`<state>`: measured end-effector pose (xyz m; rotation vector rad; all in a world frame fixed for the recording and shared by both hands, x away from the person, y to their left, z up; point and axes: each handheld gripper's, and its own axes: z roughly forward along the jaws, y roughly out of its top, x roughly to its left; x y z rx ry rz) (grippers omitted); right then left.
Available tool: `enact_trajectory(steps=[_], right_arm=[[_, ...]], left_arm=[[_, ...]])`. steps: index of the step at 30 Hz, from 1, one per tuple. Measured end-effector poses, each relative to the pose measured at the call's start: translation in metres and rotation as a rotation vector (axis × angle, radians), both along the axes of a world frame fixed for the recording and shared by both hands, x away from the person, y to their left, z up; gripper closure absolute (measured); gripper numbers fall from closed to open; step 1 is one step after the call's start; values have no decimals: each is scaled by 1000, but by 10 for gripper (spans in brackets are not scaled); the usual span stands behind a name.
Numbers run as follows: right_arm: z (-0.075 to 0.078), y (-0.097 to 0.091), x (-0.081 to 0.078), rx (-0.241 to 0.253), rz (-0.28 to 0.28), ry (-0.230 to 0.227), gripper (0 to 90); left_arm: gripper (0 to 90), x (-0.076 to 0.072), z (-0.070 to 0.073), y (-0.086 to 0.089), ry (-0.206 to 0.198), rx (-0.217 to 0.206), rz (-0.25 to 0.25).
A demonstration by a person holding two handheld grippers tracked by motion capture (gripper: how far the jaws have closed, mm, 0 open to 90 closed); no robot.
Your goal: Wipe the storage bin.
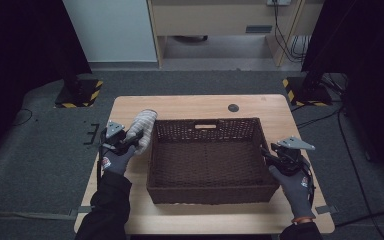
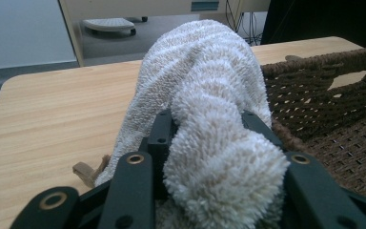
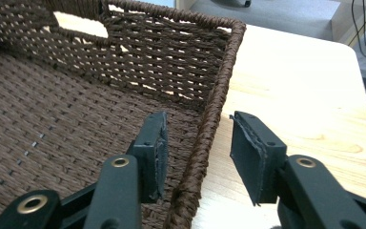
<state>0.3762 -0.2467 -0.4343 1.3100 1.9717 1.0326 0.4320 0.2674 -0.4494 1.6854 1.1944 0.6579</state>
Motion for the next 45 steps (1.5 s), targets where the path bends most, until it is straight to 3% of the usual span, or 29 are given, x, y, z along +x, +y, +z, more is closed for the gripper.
enact_trajectory(steps=[6,10,14,18,24,28,31,33,36,39,42,45], right_arm=[[-5,-3,1,-23,8,33,624],[-7,-3,2,-23,13,30,624],[-9,-5,2,-1,13,40,572],[-12,-5,3,18,32,60,618],[-12,-3,2,13,53,55,675],[-12,-3,2,13,54,54,678],[-12,-3,2,9,55,55,679],[-12,-3,2,7,54,56,679],[-12,-3,1,6,52,51,678],[-12,-3,1,6,52,53,678],[-12,-3,1,4,52,53,677],[-12,-3,1,2,52,52,677]], left_arm=[[608,4,0,-4,-15,-10,-2],[608,8,-2,-8,-31,-16,-11],[611,13,-6,-13,-40,1,-15],[616,20,-15,-14,-11,25,-14],[620,27,-37,-16,47,50,-30],[621,25,-60,-22,119,132,-46],[621,24,-66,-24,131,153,-46],[622,23,-64,-21,134,132,-49],[625,21,-56,-11,121,44,-39],[631,16,-38,-1,59,-63,-38],[631,10,-17,2,-13,-109,-69],[633,7,-7,0,-47,-122,-92]])
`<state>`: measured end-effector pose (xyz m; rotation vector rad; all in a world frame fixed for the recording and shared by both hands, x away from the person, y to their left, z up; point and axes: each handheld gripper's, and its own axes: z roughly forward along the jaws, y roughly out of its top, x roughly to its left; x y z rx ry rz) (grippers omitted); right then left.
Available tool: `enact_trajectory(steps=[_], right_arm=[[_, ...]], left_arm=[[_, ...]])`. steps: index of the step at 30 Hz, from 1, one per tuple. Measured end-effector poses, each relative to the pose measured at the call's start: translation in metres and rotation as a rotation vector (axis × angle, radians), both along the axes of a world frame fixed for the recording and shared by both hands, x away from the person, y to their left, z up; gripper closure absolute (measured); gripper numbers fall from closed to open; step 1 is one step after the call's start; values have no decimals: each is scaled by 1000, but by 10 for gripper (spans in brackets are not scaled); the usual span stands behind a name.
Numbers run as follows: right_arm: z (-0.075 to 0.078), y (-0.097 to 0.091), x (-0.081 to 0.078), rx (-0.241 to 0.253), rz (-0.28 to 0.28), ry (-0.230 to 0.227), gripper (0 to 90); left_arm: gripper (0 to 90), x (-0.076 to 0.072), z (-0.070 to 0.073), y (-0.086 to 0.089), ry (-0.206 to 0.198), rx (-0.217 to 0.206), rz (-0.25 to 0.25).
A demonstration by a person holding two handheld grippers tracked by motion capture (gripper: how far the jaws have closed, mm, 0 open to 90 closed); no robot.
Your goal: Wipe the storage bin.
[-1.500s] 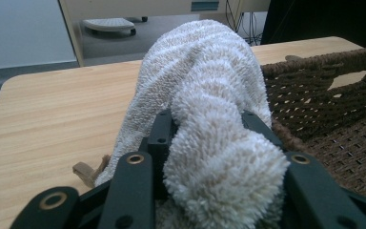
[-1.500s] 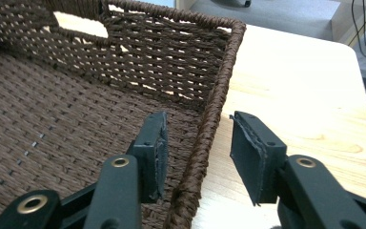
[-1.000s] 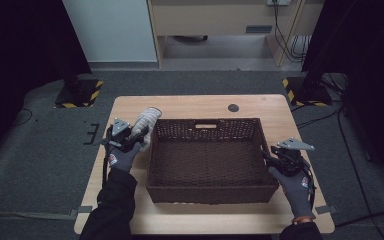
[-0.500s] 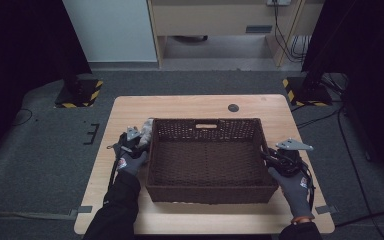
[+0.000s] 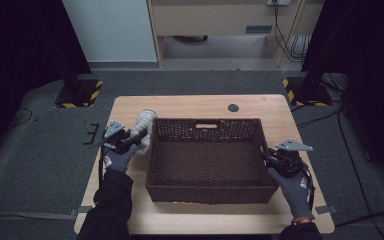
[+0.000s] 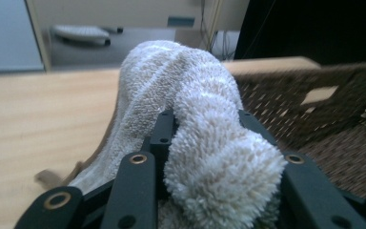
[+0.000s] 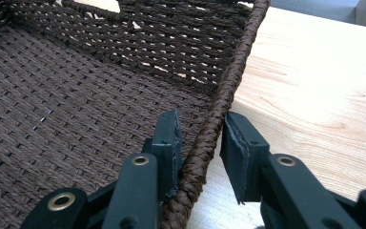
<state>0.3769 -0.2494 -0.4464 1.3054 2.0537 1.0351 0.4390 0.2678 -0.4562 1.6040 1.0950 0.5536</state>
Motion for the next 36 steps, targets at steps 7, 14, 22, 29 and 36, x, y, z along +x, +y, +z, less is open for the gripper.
enact_trajectory(steps=[7,14,22,29,36], right_arm=[[0,0,0,1,2,0,676],[0,0,0,3,2,1,676],[0,0,-1,0,0,-1,676],[0,1,-2,1,-4,-1,677],[0,1,-2,-1,-2,-5,675]], left_arm=[[636,6,-23,-3,74,47,-8],[636,11,-51,-14,161,179,-23],[632,2,-36,1,131,77,-3],[630,-19,0,4,22,27,-50],[630,-15,-17,-1,74,92,-70]])
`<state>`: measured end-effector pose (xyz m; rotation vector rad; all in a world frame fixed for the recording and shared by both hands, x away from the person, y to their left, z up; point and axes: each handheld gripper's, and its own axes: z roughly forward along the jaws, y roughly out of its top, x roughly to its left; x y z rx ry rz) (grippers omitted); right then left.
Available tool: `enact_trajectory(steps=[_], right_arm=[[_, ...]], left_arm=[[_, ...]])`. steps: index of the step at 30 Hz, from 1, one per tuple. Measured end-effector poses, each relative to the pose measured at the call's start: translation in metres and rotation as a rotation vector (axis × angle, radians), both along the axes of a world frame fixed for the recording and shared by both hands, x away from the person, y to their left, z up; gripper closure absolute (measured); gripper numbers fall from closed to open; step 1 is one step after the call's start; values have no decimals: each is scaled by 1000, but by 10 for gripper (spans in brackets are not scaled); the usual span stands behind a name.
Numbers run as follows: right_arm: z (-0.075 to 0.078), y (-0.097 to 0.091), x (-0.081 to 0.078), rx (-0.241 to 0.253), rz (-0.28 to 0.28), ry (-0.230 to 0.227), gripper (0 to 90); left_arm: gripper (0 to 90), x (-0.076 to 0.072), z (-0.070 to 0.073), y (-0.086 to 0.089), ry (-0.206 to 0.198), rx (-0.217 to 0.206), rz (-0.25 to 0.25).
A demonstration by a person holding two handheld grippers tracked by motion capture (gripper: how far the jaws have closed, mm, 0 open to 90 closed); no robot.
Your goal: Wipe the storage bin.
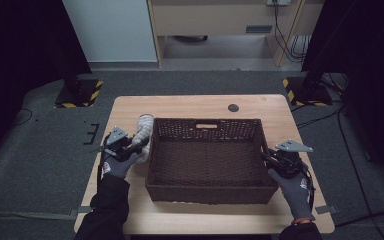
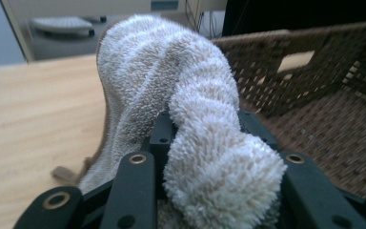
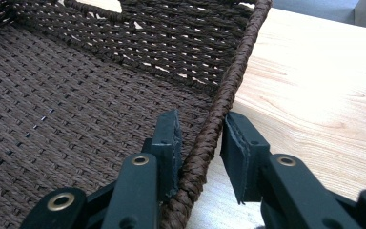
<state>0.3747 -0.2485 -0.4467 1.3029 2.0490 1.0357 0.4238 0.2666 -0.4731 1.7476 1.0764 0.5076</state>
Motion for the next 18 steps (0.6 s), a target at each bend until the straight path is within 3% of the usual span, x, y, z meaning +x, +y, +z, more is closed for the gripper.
enact_trajectory(steps=[6,9,13,18], right_arm=[[0,0,0,-3,2,0,675],[0,0,0,-1,3,1,675],[0,0,-1,0,1,3,675],[0,0,-2,0,1,5,674]], left_arm=[[630,6,-30,-6,105,89,-19],[630,6,-40,-9,123,126,-26],[627,4,-33,-4,112,96,-10],[624,-6,-4,11,20,-37,24]])
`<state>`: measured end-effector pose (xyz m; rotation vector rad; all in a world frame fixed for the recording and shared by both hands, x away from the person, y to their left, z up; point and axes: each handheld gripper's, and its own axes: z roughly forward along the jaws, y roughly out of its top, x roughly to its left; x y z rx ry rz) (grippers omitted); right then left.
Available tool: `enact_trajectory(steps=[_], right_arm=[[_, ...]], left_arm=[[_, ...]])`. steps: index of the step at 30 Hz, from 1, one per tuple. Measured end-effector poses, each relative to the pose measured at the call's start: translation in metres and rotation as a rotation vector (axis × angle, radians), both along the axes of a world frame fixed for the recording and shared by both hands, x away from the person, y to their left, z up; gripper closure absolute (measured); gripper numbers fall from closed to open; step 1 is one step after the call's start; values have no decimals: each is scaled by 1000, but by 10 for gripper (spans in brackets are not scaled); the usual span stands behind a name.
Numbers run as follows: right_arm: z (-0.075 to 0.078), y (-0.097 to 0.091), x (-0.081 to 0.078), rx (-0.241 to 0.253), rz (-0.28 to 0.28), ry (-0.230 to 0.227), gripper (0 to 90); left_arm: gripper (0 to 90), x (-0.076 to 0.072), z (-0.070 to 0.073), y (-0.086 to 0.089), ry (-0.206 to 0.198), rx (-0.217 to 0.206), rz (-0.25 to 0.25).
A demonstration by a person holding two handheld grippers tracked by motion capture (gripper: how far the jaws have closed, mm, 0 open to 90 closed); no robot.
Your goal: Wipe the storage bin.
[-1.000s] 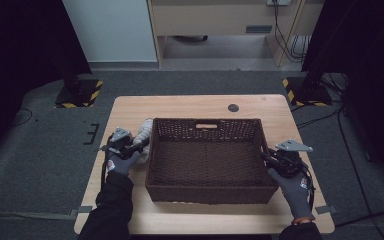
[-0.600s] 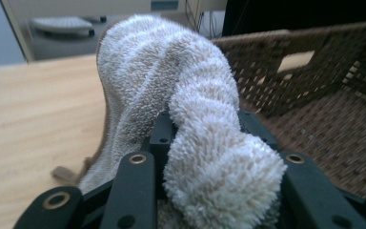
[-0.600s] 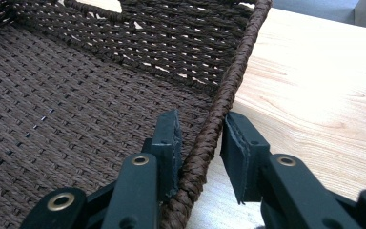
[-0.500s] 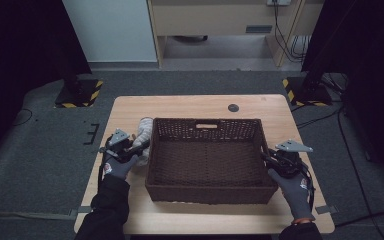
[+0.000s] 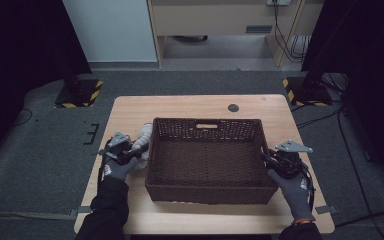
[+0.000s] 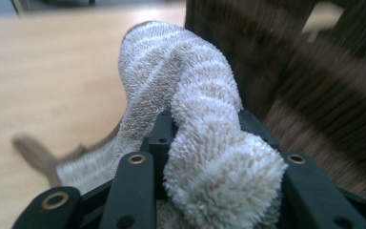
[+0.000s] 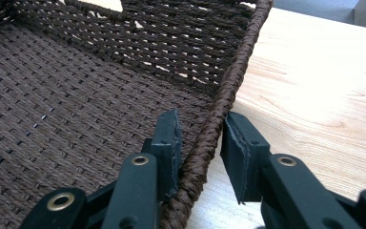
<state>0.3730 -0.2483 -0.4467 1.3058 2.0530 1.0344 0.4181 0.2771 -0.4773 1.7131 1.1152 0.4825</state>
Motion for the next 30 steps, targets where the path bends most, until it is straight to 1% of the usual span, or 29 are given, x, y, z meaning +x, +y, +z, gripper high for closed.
enact_trajectory(steps=[2,4,5,6,8,9,11,12,14,15,17,19,22,23,25,27,28,30], right_arm=[[0,1,0,-2,-3,0,674],[0,1,-1,-2,-4,-2,674],[0,1,0,-3,-2,-5,674],[0,1,-1,-2,-3,-4,674],[0,1,-1,-2,-3,-4,674],[0,0,-1,-4,0,-5,674],[-1,1,-1,0,-2,-4,673],[-1,0,-1,1,-2,-4,673],[-1,0,-1,0,-1,-4,673],[-1,0,-1,-1,-1,-5,673],[-1,0,-1,0,0,-5,673],[0,1,-1,1,0,-5,673],[-1,0,-1,1,0,-5,673],[-1,0,-1,-1,1,-6,673],[0,1,-1,-4,1,-5,673],[0,0,-2,-3,2,-2,672],[-1,0,-2,-2,3,-3,672],[0,0,-2,-3,1,-2,672]], left_arm=[[624,-6,12,3,-41,-21,-5],[624,-12,20,1,-70,-29,-30],[623,-14,22,-1,-82,-20,-44],[623,-15,23,-4,-85,-8,-56],[623,-15,21,-7,-82,9,-63],[625,-14,19,-7,-75,6,-62],[626,-13,12,-5,-49,8,-63],[626,-13,7,-5,-31,20,-66],[626,-11,-3,-7,11,59,-84],[626,-10,-8,-9,25,70,-87],[626,-8,-15,-11,43,87,-85],[626,-7,-20,-9,58,86,-79],[625,-6,-33,-15,106,188,-100],[624,-6,-35,-16,109,201,-99],[622,-6,-30,-15,102,188,-86],[620,-8,-23,-9,81,154,-68],[619,-10,-18,-6,66,131,-56],[618,-14,-5,0,23,65,-36]])
